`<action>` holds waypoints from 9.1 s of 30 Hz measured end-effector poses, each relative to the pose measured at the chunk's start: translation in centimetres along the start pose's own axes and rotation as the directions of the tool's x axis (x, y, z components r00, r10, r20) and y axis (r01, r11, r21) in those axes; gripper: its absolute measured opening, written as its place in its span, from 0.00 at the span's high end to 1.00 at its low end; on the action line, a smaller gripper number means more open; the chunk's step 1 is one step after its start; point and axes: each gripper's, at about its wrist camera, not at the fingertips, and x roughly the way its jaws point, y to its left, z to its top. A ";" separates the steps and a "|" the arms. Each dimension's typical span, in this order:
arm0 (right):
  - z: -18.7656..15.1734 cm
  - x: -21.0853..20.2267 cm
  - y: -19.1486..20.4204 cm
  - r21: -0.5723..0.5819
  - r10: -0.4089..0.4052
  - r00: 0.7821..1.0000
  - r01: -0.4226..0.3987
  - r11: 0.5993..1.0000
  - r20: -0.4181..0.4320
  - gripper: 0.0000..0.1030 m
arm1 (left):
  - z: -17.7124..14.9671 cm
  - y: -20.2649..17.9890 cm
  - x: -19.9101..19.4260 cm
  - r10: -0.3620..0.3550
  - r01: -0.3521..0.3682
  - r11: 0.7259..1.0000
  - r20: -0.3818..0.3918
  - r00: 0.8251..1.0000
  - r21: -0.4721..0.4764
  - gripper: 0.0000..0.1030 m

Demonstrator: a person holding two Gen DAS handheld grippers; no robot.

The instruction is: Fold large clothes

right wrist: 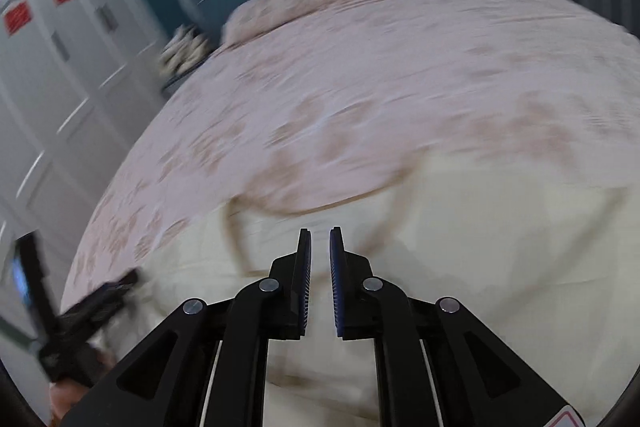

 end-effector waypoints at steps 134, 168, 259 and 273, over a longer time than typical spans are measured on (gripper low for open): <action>-31.9 -51.2 -10.1 -0.147 0.037 0.882 -0.120 0.982 -0.470 0.96 | -28.7 20.6 -47.6 -0.457 0.396 0.882 -0.254 0.853 -0.257 0.94; -16.2 -20.4 -14.9 0.208 -0.094 0.988 0.118 0.971 -0.121 0.96 | -15.3 11.1 -13.9 -0.165 0.095 0.958 -0.249 0.955 -0.269 0.91; -17.7 -8.3 0.5 -0.140 -0.004 0.958 -0.038 0.989 -0.287 1.00 | -16.8 -6.5 -10.4 -0.127 0.164 0.968 -0.190 0.974 0.192 0.53; -18.1 -7.1 0.1 -0.126 -0.035 0.979 0.010 0.992 -0.202 1.00 | -17.5 -6.4 -9.6 -0.132 0.155 0.971 -0.131 0.983 0.180 0.52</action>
